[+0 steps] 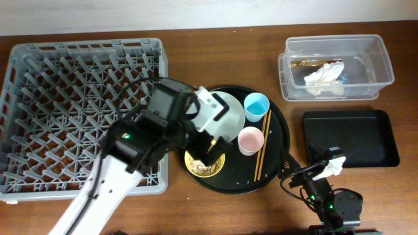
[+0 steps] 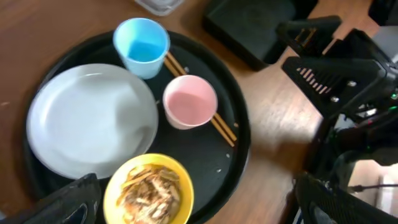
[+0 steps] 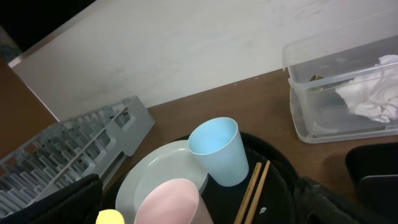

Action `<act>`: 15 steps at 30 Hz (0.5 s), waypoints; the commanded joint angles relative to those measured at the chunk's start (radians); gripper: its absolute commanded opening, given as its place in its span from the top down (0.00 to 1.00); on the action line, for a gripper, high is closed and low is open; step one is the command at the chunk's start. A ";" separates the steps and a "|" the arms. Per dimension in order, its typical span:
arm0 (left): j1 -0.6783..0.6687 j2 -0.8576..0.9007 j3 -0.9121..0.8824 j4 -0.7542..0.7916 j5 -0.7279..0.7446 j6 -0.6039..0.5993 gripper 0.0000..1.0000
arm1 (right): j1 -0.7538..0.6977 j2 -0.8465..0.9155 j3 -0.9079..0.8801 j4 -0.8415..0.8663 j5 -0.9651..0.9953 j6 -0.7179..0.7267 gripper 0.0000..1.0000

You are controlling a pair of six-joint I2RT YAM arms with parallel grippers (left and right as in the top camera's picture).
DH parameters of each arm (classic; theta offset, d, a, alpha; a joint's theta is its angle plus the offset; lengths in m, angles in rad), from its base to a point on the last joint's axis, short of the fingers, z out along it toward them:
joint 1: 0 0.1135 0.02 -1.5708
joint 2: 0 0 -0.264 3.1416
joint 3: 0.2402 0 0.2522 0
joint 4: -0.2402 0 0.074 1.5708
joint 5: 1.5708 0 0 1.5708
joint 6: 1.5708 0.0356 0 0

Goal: Sort waste into correct bins and load items into the dishwasher rack
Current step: 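Lower the left gripper onto the pink cup and grasp it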

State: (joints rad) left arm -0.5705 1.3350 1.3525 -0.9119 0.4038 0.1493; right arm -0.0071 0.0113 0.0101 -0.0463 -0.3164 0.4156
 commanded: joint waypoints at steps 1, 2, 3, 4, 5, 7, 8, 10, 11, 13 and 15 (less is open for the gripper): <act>-0.071 0.093 0.020 0.069 0.030 0.003 0.30 | -0.006 -0.004 -0.005 -0.006 -0.013 0.005 0.01; -0.094 0.134 0.020 0.096 0.029 0.003 0.39 | -0.006 -0.004 -0.005 -0.006 -0.013 0.005 0.01; -0.113 0.169 0.020 0.114 0.027 0.003 0.45 | -0.006 -0.004 -0.005 -0.006 -0.013 0.005 0.01; -0.124 0.191 0.020 0.127 0.022 0.003 0.48 | -0.006 -0.004 -0.005 -0.006 -0.013 0.005 0.01; -0.142 0.229 0.020 0.148 0.019 0.003 0.52 | -0.006 -0.004 -0.005 -0.006 -0.013 0.005 0.01; -0.170 0.302 0.020 0.186 0.019 0.003 0.54 | -0.006 -0.004 -0.005 -0.006 -0.013 0.005 0.01; -0.184 0.329 0.020 0.196 0.019 0.009 0.55 | -0.006 -0.004 -0.005 -0.006 -0.013 0.005 0.01; -0.215 0.357 0.020 0.198 0.019 0.043 0.57 | -0.006 -0.004 -0.005 -0.006 -0.013 0.005 0.01; -0.229 0.361 0.020 0.198 0.019 0.053 0.57 | -0.006 -0.004 -0.005 -0.006 -0.013 0.005 0.01; -0.273 0.381 0.020 0.210 -0.060 0.095 0.57 | -0.006 -0.004 -0.005 -0.006 -0.013 0.005 0.02; -0.298 0.412 0.020 0.221 -0.147 0.095 0.57 | -0.006 -0.004 -0.005 -0.006 -0.013 0.005 0.01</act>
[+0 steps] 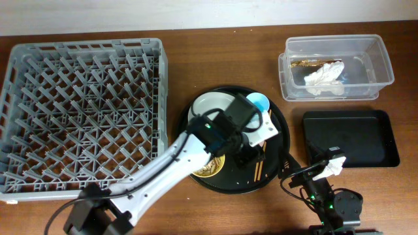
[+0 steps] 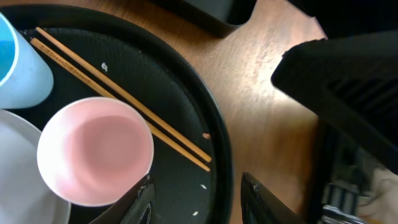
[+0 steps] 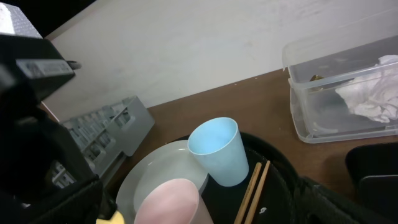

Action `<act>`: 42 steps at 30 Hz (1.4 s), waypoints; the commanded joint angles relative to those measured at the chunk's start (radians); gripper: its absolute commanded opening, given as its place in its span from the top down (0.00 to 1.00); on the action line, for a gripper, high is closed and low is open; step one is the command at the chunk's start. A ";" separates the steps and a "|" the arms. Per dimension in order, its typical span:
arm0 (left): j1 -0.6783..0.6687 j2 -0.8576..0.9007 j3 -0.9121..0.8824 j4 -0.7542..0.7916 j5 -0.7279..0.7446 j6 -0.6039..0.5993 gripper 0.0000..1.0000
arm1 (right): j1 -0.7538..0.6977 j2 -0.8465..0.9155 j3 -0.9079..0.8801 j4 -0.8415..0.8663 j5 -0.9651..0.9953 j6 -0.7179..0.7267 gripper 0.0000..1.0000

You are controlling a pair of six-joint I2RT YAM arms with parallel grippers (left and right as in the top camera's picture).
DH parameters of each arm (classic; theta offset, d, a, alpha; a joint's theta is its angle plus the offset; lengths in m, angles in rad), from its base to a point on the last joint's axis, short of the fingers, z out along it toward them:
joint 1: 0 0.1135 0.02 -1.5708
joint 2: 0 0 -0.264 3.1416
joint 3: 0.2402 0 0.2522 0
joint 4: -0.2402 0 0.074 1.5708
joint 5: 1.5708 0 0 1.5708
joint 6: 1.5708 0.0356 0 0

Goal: Sort waste into correct bins and load items into the dishwasher rack
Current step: 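Lower the left gripper onto the pink cup and grasp it, then carry the pink cup with the left gripper to the rack's back-left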

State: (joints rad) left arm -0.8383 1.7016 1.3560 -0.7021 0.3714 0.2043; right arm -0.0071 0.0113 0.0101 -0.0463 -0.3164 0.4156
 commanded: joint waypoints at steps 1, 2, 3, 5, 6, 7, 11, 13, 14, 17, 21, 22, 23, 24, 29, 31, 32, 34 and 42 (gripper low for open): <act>-0.032 0.062 0.016 0.019 -0.117 0.041 0.57 | -0.006 -0.004 -0.005 -0.006 -0.013 0.005 0.01; -0.032 0.073 0.016 0.029 -0.118 0.041 0.57 | -0.006 -0.004 -0.005 -0.006 -0.013 0.005 0.01; -0.032 0.085 0.016 0.041 -0.119 0.041 0.57 | -0.006 -0.004 -0.005 -0.006 -0.013 0.005 0.01; -0.032 0.113 0.016 0.072 -0.141 0.041 0.57 | -0.006 -0.004 -0.005 -0.006 -0.013 0.005 0.01; -0.032 0.122 0.016 0.084 -0.161 0.041 0.57 | -0.006 -0.004 -0.005 -0.006 -0.013 0.005 0.01; -0.032 0.130 0.016 0.093 -0.174 0.041 0.56 | -0.006 -0.004 -0.005 -0.006 -0.013 0.005 0.01; -0.032 0.145 0.016 0.103 -0.197 0.060 0.56 | -0.006 -0.004 -0.005 -0.006 -0.013 0.005 0.01; -0.032 0.167 0.016 0.103 -0.192 0.059 0.56 | -0.006 -0.004 -0.005 -0.006 -0.013 0.005 0.01; -0.034 0.182 0.016 0.101 -0.176 0.059 0.56 | -0.006 -0.004 -0.005 -0.006 -0.013 0.005 0.01; -0.041 0.201 0.016 0.100 -0.136 0.059 0.56 | -0.006 -0.004 -0.005 -0.006 -0.013 0.005 0.01; -0.041 0.201 0.016 0.100 -0.205 0.059 0.57 | -0.006 -0.004 -0.005 -0.006 -0.013 0.005 0.01; -0.041 0.201 0.016 0.100 -0.204 0.059 0.59 | -0.006 -0.004 -0.005 -0.006 -0.013 0.005 0.02; -0.041 0.201 0.016 0.100 -0.204 0.059 0.65 | -0.006 -0.004 -0.005 -0.006 -0.013 0.005 0.01; -0.041 0.201 0.016 0.100 -0.204 0.058 0.69 | -0.006 -0.004 -0.005 -0.006 -0.013 0.005 0.01; -0.041 0.202 0.016 0.096 -0.204 0.058 0.86 | -0.006 -0.004 -0.005 -0.006 -0.013 0.005 0.01; -0.041 0.202 0.016 0.097 -0.204 0.055 0.92 | -0.006 -0.004 -0.005 -0.006 -0.013 0.005 0.01; -0.041 0.202 0.016 0.097 -0.204 0.040 0.98 | -0.006 -0.004 -0.005 -0.006 -0.013 0.005 0.01; -0.041 0.202 0.020 0.101 -0.203 -0.010 0.99 | -0.006 -0.004 -0.005 -0.006 -0.013 0.005 0.01; -0.021 0.100 0.136 0.071 -0.201 -0.156 0.99 | -0.006 -0.004 -0.005 -0.006 -0.013 0.005 0.01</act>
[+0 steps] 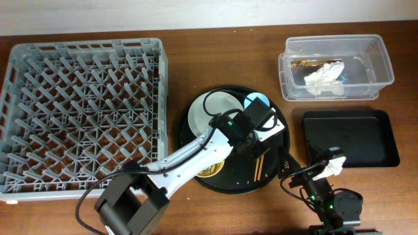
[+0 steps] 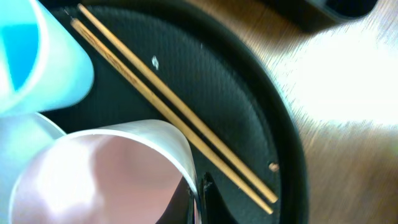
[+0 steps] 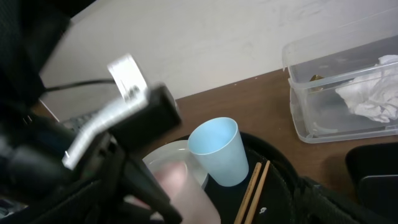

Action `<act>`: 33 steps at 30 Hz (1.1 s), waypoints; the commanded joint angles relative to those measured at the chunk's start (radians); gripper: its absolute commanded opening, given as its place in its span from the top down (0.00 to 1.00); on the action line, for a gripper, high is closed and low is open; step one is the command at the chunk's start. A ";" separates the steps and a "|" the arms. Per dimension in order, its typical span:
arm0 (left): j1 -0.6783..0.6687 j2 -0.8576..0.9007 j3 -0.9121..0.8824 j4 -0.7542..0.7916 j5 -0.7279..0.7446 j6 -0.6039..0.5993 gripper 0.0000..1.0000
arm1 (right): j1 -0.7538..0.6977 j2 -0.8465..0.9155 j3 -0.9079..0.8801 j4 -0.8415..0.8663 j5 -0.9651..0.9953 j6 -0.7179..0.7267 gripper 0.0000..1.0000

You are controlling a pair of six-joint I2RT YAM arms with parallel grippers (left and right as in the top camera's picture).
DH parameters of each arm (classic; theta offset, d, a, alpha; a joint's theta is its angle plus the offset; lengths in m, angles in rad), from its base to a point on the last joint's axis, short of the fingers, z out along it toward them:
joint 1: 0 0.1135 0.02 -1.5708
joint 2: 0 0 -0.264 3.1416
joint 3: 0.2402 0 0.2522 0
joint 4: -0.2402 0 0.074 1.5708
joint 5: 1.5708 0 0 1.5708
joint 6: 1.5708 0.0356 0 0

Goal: Sort waste into correct bins and load items into the dishwasher rack
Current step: 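Carry the pink cup with the left gripper to the rack's back-left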

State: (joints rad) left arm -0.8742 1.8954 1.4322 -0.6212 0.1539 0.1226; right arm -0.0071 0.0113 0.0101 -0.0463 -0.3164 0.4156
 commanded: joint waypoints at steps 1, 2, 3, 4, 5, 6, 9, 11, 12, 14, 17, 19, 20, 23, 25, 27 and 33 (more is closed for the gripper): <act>0.031 -0.121 0.065 -0.014 0.016 -0.095 1.00 | -0.006 -0.004 -0.005 -0.006 -0.013 0.005 0.01; 0.051 -0.152 0.067 -0.017 0.016 -0.118 0.99 | -0.006 -0.004 -0.005 -0.006 -0.013 0.005 0.01; 0.079 -0.191 0.067 -0.019 0.017 -0.150 1.00 | -0.006 -0.004 -0.005 -0.006 -0.013 0.005 0.01; 0.125 -0.240 0.067 -0.018 0.017 -0.185 1.00 | -0.006 -0.004 -0.005 -0.006 -0.013 0.005 0.01; 0.160 -0.269 0.069 -0.015 0.017 -0.215 0.99 | -0.006 -0.004 -0.005 -0.006 -0.013 0.005 0.01; 0.204 -0.301 0.071 -0.010 0.017 -0.257 0.99 | -0.006 -0.004 -0.005 -0.006 -0.013 0.005 0.01; 0.473 -0.399 0.071 0.040 0.148 -0.434 1.00 | -0.006 -0.004 -0.005 -0.006 -0.013 0.005 0.01; 0.668 -0.393 0.070 0.086 0.326 -0.519 1.00 | -0.006 -0.004 -0.005 -0.006 -0.013 0.005 0.01; 0.737 -0.383 0.070 0.097 0.372 -0.562 1.00 | -0.006 -0.004 -0.005 -0.006 -0.013 0.005 0.01; 0.919 -0.324 0.070 0.151 0.546 -0.671 1.00 | -0.006 -0.004 -0.005 -0.006 -0.013 0.005 0.01; 1.089 -0.189 0.070 0.283 0.792 -0.753 1.00 | -0.006 -0.004 -0.005 -0.006 -0.013 0.005 0.01; 1.146 -0.106 0.070 0.379 0.892 -0.828 1.00 | -0.006 -0.004 -0.005 -0.006 -0.013 0.005 0.01; 1.177 -0.046 0.070 0.437 0.948 -0.920 1.00 | -0.006 -0.004 -0.005 -0.006 -0.013 0.005 0.01; 1.209 0.063 0.070 0.472 0.957 -0.971 1.00 | -0.006 -0.004 -0.005 -0.006 -0.013 0.005 0.01; 1.221 0.123 0.070 0.512 0.978 -0.971 1.00 | -0.006 -0.004 -0.005 -0.006 -0.013 0.005 0.01; 1.236 0.153 0.070 0.516 0.975 -0.970 1.00 | -0.006 -0.004 -0.005 -0.006 -0.013 0.005 0.01; 1.242 0.215 0.068 0.477 0.973 -0.920 1.00 | -0.006 -0.004 -0.005 -0.006 -0.013 0.005 0.01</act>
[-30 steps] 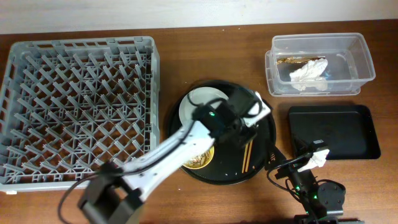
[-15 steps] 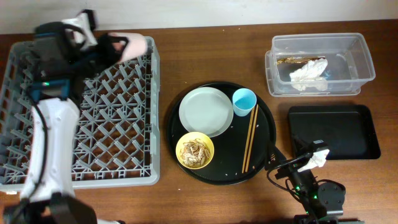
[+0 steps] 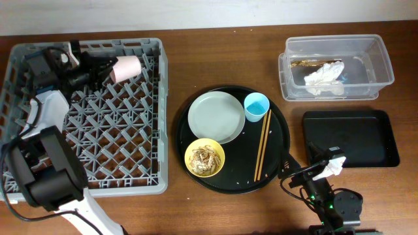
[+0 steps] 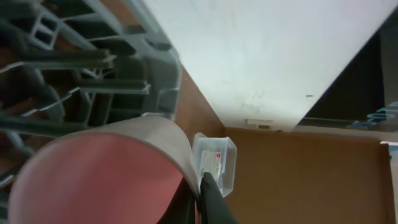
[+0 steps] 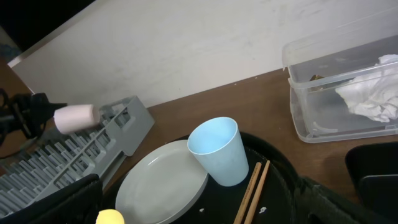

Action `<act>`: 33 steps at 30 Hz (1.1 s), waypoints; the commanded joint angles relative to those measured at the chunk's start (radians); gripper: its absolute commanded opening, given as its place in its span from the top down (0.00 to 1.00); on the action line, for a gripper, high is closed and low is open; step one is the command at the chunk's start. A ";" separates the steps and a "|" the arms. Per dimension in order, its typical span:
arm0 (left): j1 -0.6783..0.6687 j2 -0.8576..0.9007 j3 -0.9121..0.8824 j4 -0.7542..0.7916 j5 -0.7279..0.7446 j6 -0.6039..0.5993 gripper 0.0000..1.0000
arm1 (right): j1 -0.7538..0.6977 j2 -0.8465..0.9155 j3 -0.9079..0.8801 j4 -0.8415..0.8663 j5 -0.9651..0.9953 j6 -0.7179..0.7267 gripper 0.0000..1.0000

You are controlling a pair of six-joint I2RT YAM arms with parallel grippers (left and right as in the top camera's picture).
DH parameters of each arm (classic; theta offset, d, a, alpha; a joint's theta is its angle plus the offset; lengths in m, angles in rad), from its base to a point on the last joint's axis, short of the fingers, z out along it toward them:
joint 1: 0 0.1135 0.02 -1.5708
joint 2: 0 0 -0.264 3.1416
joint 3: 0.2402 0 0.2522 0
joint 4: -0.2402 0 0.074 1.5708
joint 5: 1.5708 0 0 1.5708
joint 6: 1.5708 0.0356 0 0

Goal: Sort waste into correct bins and load items into the dishwasher rack
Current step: 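Carry the pink cup with the left gripper to the rack's back-left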

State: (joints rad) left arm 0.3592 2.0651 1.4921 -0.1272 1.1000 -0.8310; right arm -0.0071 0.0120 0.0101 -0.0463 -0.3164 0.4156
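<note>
My left gripper (image 3: 108,70) is shut on the rim of a pink cup (image 3: 128,66), which it holds on its side above the back edge of the grey dishwasher rack (image 3: 85,170). In the left wrist view the fingertips (image 4: 205,186) pinch the cup's wall (image 4: 93,174). A black round tray (image 3: 277,160) carries a grey plate (image 3: 215,117), a blue cup (image 3: 256,106), chopsticks (image 3: 261,145) and a yellow bowl of food scraps (image 3: 204,158). My right gripper (image 5: 199,214) stands open at the tray's near right edge with nothing in it.
A clear bin (image 3: 339,65) with crumpled tissue and a wrapper stands at the back right. A black rectangular bin (image 3: 349,137) sits in front of it. The right arm's base (image 3: 333,209) is at the table's front edge.
The left gripper, then shut on the pink cup's rim on the round tray, now holds the cup over the rack's back edge. The right arm has not moved.
The left gripper was open above the round tray. Then it hung lower, still open, beside the pink cup. Then it was shut on the cup's rim on the tray. Now the cup is off the tray and over the rack.
</note>
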 commanded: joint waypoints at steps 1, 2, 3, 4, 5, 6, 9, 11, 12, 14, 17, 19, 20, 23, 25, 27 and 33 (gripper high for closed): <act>0.016 0.054 0.008 -0.040 0.015 0.044 1.00 | -0.006 -0.005 -0.005 -0.006 -0.013 0.005 0.01; 0.025 0.055 0.008 -0.050 0.011 0.048 1.00 | -0.006 -0.005 -0.005 -0.006 -0.013 0.005 0.01; 0.035 0.055 0.008 -0.050 0.015 0.051 1.00 | -0.006 -0.005 -0.005 -0.006 -0.013 0.005 0.01; 0.045 0.055 0.008 -0.050 0.016 0.056 1.00 | -0.006 -0.005 -0.005 -0.006 -0.013 0.005 0.01; 0.056 0.055 0.008 -0.061 0.010 0.086 1.00 | -0.006 -0.005 -0.005 -0.006 -0.013 0.005 0.01; 0.063 0.055 0.008 -0.068 0.010 0.108 1.00 | -0.006 -0.005 -0.005 -0.006 -0.013 0.005 0.01; 0.085 0.055 0.008 -0.142 -0.058 0.176 0.99 | -0.006 -0.005 -0.005 -0.006 -0.013 0.005 0.01; 0.091 0.055 0.008 -0.189 -0.101 0.219 0.94 | -0.006 -0.005 -0.005 -0.006 -0.013 0.005 0.01; 0.091 0.055 0.008 -0.219 -0.128 0.253 0.94 | -0.006 -0.005 -0.005 -0.006 -0.013 0.005 0.01; 0.091 0.055 0.008 -0.232 -0.137 0.280 0.95 | -0.006 -0.005 -0.005 -0.006 -0.013 0.005 0.01; 0.098 0.055 0.008 -0.230 -0.160 0.280 0.95 | -0.006 -0.005 -0.005 -0.006 -0.013 0.005 0.01; 0.108 0.055 0.008 -0.230 -0.170 0.280 0.95 | -0.006 -0.005 -0.005 -0.006 -0.013 0.005 0.01; 0.118 0.055 0.008 -0.231 -0.173 0.280 0.96 | -0.006 -0.005 -0.005 -0.006 -0.013 0.005 0.01; 0.136 0.055 0.008 -0.234 -0.146 0.280 1.00 | -0.006 -0.005 -0.005 -0.006 -0.013 0.005 0.01; 0.145 0.055 0.008 -0.230 -0.147 0.280 1.00 | -0.006 -0.005 -0.005 -0.006 -0.013 0.005 0.01; 0.167 0.055 0.008 -0.223 -0.155 0.280 1.00 | -0.006 -0.005 -0.005 -0.006 -0.013 0.005 0.01; 0.201 0.055 0.008 -0.292 -0.251 0.311 0.99 | -0.006 -0.005 -0.005 -0.006 -0.013 0.005 0.01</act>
State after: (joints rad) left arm 0.5488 2.0792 1.5345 -0.3527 1.0943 -0.5678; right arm -0.0071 0.0120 0.0101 -0.0463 -0.3164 0.4152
